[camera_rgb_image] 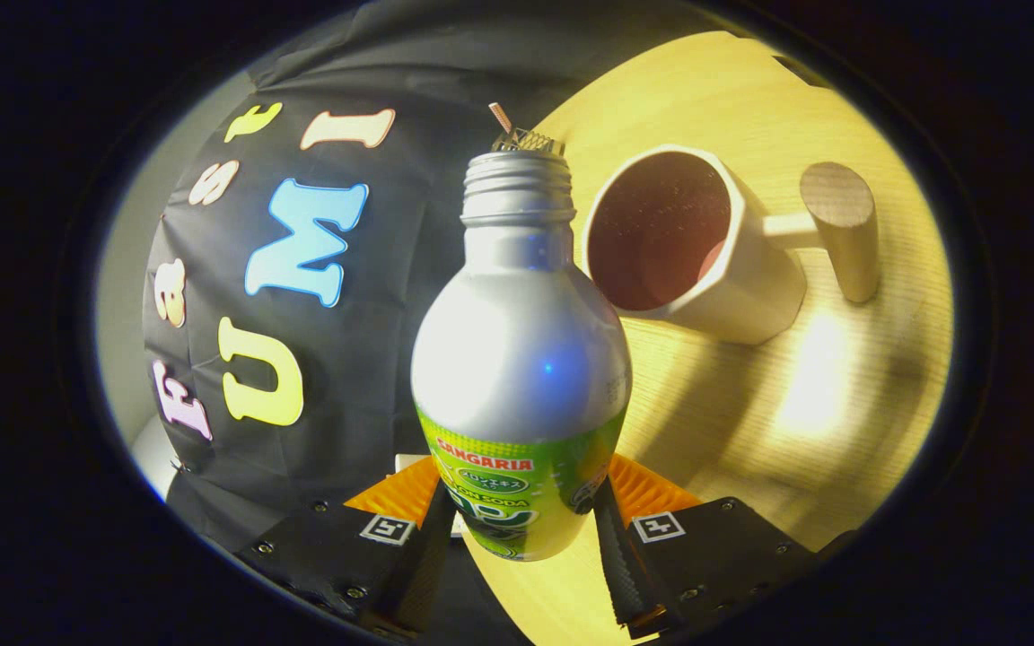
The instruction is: Take the bottle from table, then pour the juice into the cup, finally place the bottle on the coaster
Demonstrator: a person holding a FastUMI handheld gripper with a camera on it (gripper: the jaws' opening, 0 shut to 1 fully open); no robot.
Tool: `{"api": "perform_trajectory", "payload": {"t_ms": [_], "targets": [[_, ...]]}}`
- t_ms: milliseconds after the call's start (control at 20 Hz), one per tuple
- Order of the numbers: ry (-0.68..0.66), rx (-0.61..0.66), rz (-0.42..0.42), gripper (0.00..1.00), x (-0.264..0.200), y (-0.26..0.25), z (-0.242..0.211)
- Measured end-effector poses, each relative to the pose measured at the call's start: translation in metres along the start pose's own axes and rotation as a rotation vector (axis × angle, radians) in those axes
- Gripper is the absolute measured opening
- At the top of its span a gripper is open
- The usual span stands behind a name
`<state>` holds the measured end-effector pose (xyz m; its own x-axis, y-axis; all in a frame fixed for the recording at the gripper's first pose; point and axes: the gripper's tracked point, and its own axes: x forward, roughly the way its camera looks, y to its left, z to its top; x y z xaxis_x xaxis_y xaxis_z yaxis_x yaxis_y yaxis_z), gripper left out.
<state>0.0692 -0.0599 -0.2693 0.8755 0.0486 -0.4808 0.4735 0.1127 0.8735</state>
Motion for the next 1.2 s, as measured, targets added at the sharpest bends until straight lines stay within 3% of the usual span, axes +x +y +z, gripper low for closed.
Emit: {"api": "perform_trajectory", "payload": {"t_ms": [250, 1200], "targets": [[0.053, 0.13, 0.011, 0.73, 0.0, 0.0, -0.008], [0.187, 0.363, 0.029, 0.73, -0.002, 0.011, -0.027]]}}
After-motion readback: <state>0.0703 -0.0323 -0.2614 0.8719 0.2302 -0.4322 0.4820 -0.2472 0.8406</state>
